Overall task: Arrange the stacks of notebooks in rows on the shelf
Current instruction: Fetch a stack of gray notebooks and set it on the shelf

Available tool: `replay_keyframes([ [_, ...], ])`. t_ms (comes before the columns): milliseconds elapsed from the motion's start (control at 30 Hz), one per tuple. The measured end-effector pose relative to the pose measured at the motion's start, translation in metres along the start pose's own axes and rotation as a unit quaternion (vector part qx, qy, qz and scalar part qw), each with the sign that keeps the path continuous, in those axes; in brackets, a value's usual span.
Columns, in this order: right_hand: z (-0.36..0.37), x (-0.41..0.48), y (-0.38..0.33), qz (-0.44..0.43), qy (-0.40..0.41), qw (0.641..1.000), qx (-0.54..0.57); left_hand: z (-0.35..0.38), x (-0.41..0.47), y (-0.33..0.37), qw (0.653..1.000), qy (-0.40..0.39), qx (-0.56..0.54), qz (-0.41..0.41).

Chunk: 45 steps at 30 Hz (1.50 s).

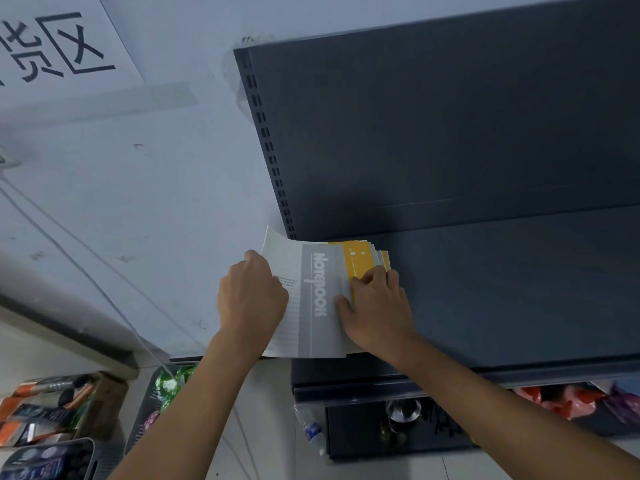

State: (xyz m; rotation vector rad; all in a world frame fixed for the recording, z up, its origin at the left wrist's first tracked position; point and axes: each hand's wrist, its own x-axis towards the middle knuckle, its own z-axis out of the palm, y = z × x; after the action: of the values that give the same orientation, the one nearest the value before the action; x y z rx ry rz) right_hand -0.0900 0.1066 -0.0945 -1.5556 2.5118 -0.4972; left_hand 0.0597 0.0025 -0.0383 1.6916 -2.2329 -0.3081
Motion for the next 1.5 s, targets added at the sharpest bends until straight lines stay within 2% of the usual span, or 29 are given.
replay_keyframes([
  [67,-0.001,0.001,-0.001,0.003,-0.005,1.0,-0.002,-0.002,0.003,-0.002,1.0,-0.01,-0.024,0.003],
  [167,-0.003,0.004,-0.003,0.018,-0.012,1.0,0.013,-0.002,0.011,-0.007,0.994,-0.066,-0.092,0.0],
  [300,-0.01,0.01,-0.008,0.065,-0.033,0.993,0.09,-0.002,0.015,-0.007,0.975,-0.113,-0.192,0.011],
  [367,-0.017,0.013,-0.005,0.11,-0.018,0.973,0.201,-0.002,0.015,-0.004,0.959,-0.124,-0.255,0.01],
  [433,-0.028,0.013,0.001,0.155,0.004,0.927,0.341,0.0,0.015,0.004,0.948,-0.123,-0.293,0.008],
  [500,-0.042,0.009,0.012,0.18,0.022,0.906,0.382,0.003,0.012,0.017,0.953,-0.125,-0.276,0.02],
  [667,-0.067,-0.01,0.047,0.217,0.059,0.923,0.314,0.02,-0.009,0.058,0.978,-0.083,-0.169,0.089],
  [767,-0.078,-0.024,0.069,0.253,0.065,0.913,0.314,0.033,-0.023,0.079,0.979,-0.087,-0.151,0.105],
  [1100,-0.103,-0.073,0.145,0.287,0.085,0.924,0.238,0.06,-0.062,0.155,0.968,-0.129,-0.133,0.17],
  [1367,-0.159,-0.127,0.27,0.303,0.135,0.929,0.167,0.088,-0.134,0.295,0.957,-0.128,-0.067,0.253],
  [1500,-0.183,-0.169,0.349,0.335,0.16,0.916,0.152,0.114,-0.183,0.375,0.942,-0.149,-0.059,0.295],
])
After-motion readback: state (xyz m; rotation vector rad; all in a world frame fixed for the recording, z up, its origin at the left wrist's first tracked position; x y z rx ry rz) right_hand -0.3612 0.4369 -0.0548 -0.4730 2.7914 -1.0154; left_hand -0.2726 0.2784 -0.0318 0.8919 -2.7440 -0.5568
